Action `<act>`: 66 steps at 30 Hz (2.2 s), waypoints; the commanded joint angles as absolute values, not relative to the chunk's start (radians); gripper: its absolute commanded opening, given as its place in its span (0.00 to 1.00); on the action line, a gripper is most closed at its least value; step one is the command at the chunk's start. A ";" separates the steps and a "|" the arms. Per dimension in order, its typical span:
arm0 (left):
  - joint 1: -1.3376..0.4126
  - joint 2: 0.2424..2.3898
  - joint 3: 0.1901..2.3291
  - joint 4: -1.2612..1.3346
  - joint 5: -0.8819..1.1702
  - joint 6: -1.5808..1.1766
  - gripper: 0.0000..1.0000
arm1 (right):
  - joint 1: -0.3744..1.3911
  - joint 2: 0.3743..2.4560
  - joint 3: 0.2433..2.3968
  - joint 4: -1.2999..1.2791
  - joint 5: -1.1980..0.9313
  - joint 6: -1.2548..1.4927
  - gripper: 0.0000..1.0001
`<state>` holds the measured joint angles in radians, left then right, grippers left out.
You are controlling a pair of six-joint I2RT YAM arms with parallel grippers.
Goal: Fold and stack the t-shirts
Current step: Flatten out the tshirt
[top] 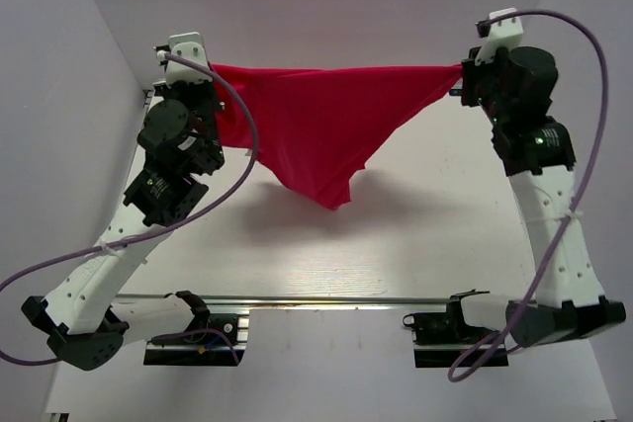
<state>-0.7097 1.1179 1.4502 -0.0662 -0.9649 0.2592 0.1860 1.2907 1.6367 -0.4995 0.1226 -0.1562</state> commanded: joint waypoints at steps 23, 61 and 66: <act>-0.707 1.008 2.088 -0.452 -0.368 0.390 0.00 | 0.173 0.879 1.925 -0.557 -0.121 -0.256 0.00; -0.304 2.202 1.979 -0.187 -0.337 -0.023 1.00 | 0.167 2.039 1.847 -0.487 0.058 -0.022 0.90; -0.331 1.995 1.847 -0.437 -0.276 -0.129 1.00 | 0.173 1.820 1.497 -0.517 0.017 0.133 0.86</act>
